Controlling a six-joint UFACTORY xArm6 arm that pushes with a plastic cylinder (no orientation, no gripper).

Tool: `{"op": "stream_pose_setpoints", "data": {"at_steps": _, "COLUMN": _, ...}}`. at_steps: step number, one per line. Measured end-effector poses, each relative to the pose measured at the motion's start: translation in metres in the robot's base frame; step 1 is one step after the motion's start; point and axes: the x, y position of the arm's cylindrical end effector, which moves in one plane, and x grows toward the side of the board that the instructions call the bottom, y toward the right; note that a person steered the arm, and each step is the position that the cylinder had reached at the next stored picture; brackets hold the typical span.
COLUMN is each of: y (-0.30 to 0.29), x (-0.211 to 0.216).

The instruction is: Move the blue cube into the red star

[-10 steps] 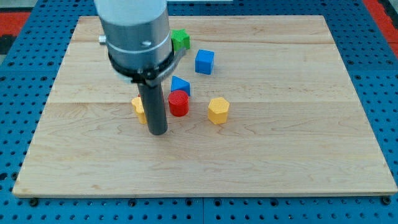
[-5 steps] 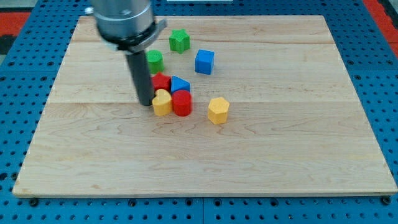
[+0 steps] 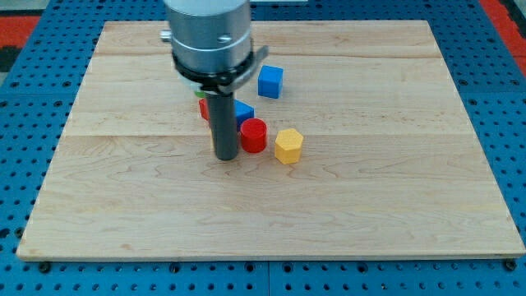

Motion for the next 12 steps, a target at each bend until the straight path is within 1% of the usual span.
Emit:
{"op": "stream_pose_setpoints", "data": {"at_steps": 1, "y": 0.004, "x": -0.01}}
{"op": "stream_pose_setpoints", "data": {"at_steps": 3, "y": 0.004, "x": -0.009}}
{"op": "stream_pose_setpoints", "data": {"at_steps": 4, "y": 0.001, "x": 0.029}}
{"op": "stream_pose_setpoints", "data": {"at_steps": 5, "y": 0.034, "x": 0.066}}
{"op": "stream_pose_setpoints", "data": {"at_steps": 6, "y": 0.096, "x": 0.049}}
{"op": "stream_pose_setpoints", "data": {"at_steps": 7, "y": 0.093, "x": 0.022}}
{"op": "stream_pose_setpoints", "data": {"at_steps": 8, "y": 0.115, "x": 0.006}}
{"op": "stream_pose_setpoints", "data": {"at_steps": 9, "y": 0.115, "x": -0.016}}
{"op": "stream_pose_setpoints", "data": {"at_steps": 10, "y": 0.096, "x": -0.015}}
{"op": "stream_pose_setpoints", "data": {"at_steps": 11, "y": 0.128, "x": -0.024}}
{"op": "stream_pose_setpoints", "data": {"at_steps": 12, "y": 0.156, "x": -0.08}}
